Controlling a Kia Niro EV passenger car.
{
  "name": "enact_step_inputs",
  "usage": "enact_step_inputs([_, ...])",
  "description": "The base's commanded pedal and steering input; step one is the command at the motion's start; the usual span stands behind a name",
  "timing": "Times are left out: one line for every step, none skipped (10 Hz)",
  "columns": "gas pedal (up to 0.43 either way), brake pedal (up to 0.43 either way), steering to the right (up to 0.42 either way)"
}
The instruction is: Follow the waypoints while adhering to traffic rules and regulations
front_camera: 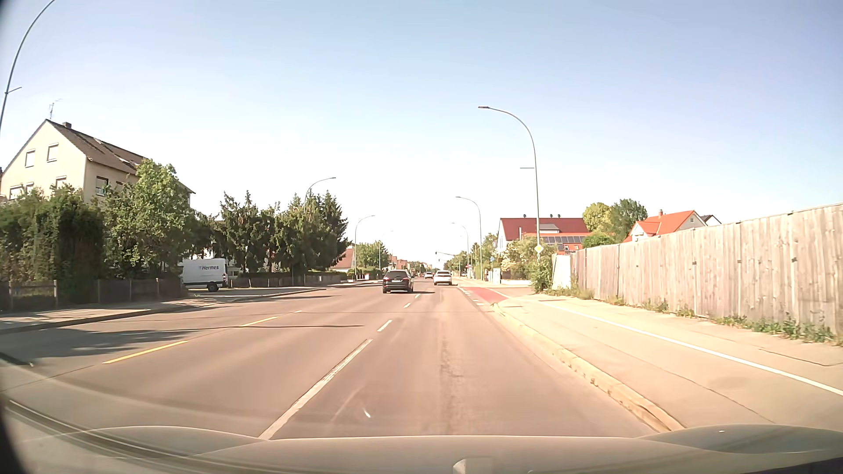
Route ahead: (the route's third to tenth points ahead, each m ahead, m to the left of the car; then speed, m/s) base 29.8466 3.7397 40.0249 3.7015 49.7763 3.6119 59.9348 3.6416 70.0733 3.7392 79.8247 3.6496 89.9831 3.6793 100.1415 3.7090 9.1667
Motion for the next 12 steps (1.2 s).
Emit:
enact_step_inputs([0.157,0.000,-0.002])
enact_step_inputs([0.157,0.000,-0.003])
enact_step_inputs([0.157,0.000,-0.001])
enact_step_inputs([0.157,0.000,0.000])
enact_step_inputs([0.157,0.000,0.002])
enact_step_inputs([0.157,0.000,0.002])
enact_step_inputs([0.157,0.000,0.002])
enact_step_inputs([0.157,0.000,0.001])
enact_step_inputs([0.157,0.000,0.000])
enact_step_inputs([0.157,0.000,0.000])
enact_step_inputs([0.157,0.000,0.000])
enact_step_inputs([0.157,0.000,-0.001])
